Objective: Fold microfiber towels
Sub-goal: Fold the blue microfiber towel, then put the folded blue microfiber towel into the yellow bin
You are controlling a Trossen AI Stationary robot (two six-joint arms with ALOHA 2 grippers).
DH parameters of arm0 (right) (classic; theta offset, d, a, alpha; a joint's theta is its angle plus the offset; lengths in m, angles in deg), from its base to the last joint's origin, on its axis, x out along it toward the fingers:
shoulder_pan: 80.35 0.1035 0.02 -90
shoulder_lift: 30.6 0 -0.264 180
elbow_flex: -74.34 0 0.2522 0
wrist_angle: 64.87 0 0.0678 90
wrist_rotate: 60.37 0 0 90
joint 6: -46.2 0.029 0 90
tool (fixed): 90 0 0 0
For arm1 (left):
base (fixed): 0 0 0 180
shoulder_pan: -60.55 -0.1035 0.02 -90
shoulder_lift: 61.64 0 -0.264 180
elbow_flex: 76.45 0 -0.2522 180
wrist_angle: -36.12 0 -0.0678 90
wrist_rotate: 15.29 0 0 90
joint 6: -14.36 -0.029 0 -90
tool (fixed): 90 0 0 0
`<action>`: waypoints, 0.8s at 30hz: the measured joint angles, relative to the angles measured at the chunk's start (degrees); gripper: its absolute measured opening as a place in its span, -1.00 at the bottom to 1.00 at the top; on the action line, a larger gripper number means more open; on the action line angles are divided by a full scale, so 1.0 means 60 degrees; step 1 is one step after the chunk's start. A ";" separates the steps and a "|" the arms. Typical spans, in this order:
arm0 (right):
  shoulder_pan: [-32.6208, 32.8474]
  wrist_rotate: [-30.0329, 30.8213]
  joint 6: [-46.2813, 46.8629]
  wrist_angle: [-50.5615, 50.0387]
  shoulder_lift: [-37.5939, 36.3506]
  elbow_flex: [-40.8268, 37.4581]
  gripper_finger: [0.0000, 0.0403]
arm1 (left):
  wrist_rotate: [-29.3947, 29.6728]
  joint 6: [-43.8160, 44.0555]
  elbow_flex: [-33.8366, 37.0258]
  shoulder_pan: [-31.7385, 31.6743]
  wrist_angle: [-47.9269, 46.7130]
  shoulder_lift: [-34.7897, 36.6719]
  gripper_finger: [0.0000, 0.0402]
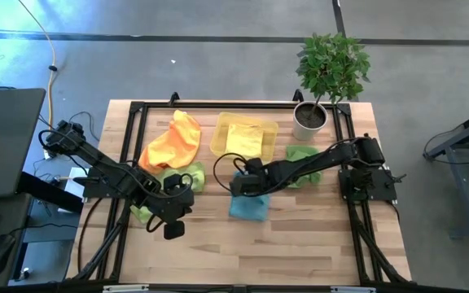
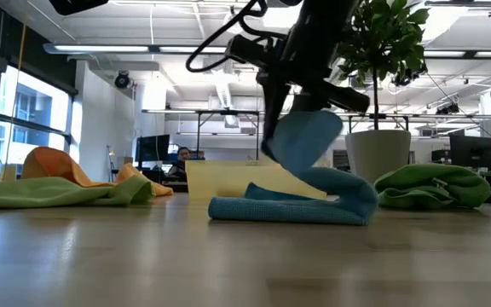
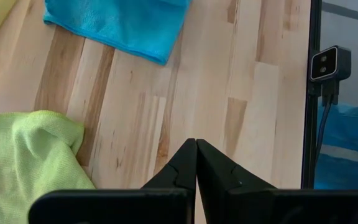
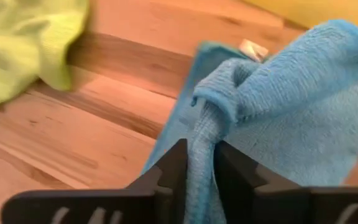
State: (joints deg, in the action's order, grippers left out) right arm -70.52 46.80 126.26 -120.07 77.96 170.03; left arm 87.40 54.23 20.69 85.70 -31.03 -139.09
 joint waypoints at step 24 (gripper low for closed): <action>0.1249 -0.1302 -0.5434 -0.2318 -0.0193 0.1658 -0.24 | -0.0007 0.0014 0.0000 -0.0080 0.0015 0.0000 -1.00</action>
State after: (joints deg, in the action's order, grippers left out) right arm -63.02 38.99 93.66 -133.98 76.80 179.98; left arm 87.36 54.31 20.69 85.22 -30.94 -139.09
